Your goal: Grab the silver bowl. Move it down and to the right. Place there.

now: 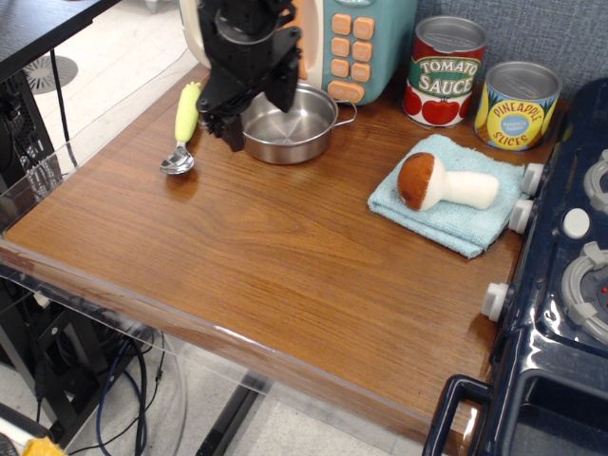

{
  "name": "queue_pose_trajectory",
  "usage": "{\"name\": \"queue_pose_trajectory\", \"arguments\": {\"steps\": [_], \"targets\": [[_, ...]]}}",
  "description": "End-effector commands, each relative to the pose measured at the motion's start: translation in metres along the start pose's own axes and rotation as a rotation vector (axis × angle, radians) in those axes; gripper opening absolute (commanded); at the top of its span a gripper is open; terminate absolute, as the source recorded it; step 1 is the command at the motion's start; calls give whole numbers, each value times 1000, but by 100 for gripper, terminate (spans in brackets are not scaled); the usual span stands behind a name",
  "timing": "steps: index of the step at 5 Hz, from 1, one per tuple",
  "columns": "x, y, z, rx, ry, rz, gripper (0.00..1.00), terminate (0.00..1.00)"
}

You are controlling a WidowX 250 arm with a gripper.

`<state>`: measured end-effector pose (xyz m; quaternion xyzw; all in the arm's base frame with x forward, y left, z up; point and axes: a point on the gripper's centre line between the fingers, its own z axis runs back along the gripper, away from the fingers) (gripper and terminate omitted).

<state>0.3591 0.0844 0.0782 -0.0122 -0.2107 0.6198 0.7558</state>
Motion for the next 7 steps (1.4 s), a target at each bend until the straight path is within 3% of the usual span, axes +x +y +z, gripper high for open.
{"name": "queue_pose_trajectory", "arguments": {"steps": [1, 2, 3, 4, 5, 6, 7], "targets": [[14, -8, -12, 33, 2, 176, 100, 0], [11, -8, -28, 33, 42, 268, 100, 0], [5, -13, -37, 72, 40, 237, 100, 0], [-1, -12, -43, 81, 132, 246, 100, 0], [-3, -11, -44, 99, 156, 245, 0, 0], [-3, -10, -43, 112, 196, 251, 0, 0], [-3, -12, -39, 107, 198, 244, 0, 0]]}}
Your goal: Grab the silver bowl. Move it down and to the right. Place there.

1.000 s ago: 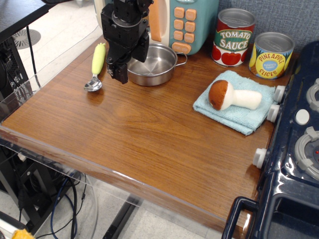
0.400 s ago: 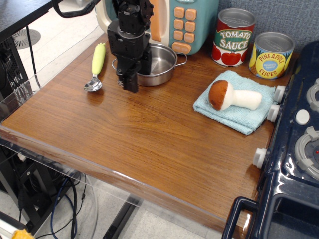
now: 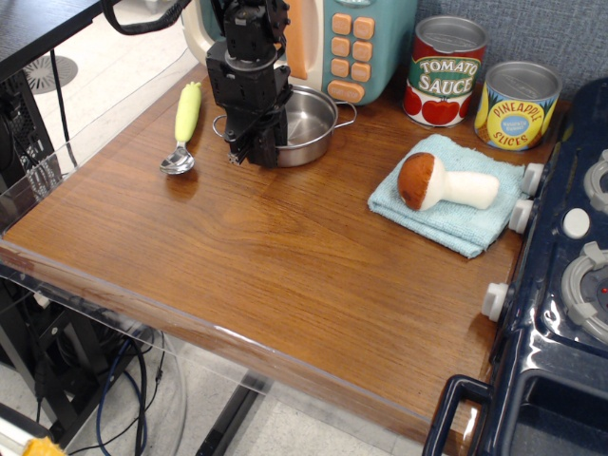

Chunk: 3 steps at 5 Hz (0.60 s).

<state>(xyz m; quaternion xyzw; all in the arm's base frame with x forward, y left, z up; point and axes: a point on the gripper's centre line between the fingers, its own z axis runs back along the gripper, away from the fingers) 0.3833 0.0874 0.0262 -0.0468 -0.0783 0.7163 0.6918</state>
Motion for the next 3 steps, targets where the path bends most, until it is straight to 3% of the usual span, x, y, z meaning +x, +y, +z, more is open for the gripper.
{"name": "queue_pose_trajectory", "arguments": {"steps": [1, 3], "targets": [[0, -5, 30, -70, -10, -20, 0, 0], [-13, 14, 73, -132, -8, -12, 0, 0]]}}
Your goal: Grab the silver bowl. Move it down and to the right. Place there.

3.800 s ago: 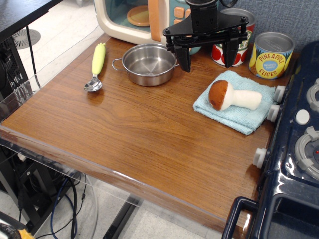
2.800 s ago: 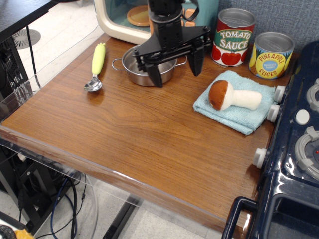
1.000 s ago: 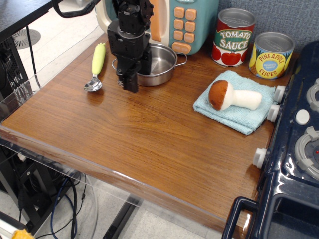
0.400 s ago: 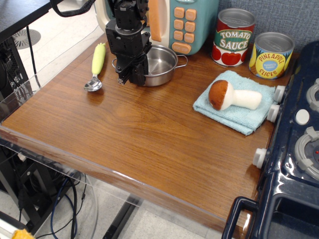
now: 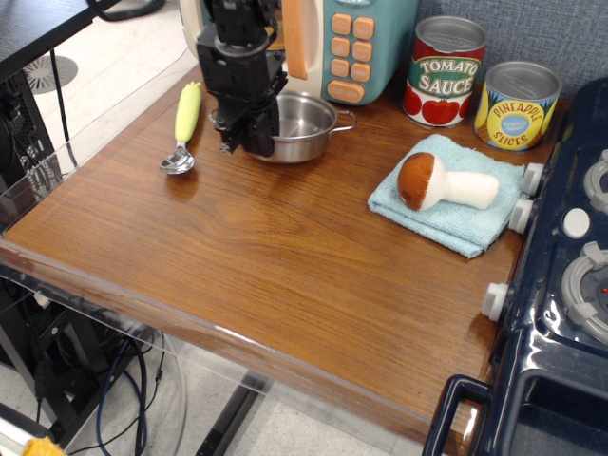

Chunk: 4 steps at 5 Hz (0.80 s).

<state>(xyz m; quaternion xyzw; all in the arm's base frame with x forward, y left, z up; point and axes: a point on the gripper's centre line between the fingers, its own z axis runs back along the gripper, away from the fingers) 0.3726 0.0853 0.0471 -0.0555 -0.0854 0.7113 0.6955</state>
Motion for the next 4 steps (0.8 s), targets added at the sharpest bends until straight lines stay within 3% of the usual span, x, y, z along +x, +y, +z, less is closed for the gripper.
{"name": "queue_pose_trajectory", "arguments": {"steps": [1, 2, 4], "targets": [[-30, 24, 66, -155, 13, -39, 0, 0], [-54, 46, 81, -177, 18, -95, 0, 0], [-98, 83, 72, -152, 55, -240, 0, 0]]}}
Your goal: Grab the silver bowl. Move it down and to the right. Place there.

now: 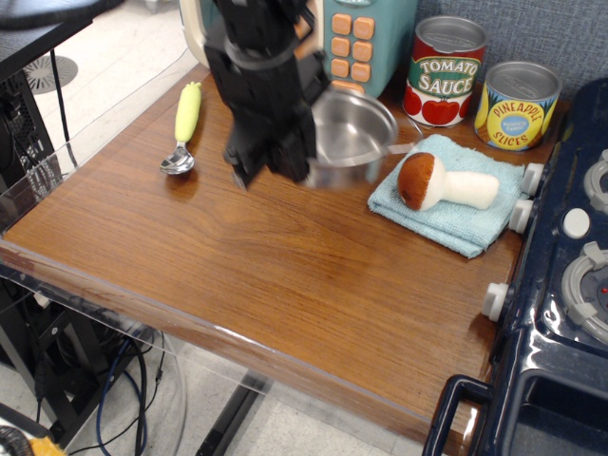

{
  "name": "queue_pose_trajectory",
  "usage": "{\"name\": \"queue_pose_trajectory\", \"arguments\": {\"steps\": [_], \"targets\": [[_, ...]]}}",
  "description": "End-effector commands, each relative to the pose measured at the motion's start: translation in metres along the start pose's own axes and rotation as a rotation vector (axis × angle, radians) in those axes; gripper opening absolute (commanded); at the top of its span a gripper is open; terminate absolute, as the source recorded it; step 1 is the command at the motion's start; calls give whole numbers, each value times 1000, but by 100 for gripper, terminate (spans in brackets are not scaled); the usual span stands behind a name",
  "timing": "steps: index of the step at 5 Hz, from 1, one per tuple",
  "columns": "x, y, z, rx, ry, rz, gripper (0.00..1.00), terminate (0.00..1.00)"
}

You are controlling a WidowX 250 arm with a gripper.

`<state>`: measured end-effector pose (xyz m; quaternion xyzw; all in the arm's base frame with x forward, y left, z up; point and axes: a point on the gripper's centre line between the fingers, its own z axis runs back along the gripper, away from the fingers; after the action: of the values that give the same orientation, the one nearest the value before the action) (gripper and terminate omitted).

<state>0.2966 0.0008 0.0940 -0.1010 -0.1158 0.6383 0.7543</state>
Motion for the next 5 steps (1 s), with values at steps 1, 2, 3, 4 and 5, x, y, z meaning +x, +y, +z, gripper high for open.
{"name": "queue_pose_trajectory", "arguments": {"steps": [1, 2, 3, 4, 5], "targets": [[-39, 27, -7, -7, 40, -124, 0, 0], [-52, 38, -25, 13, 76, -158, 0, 0], [-61, 49, -37, 59, 66, -203, 0, 0], [-63, 56, -44, 89, 65, -219, 0, 0], [-61, 56, -43, 104, 61, -209, 100, 0]]}}
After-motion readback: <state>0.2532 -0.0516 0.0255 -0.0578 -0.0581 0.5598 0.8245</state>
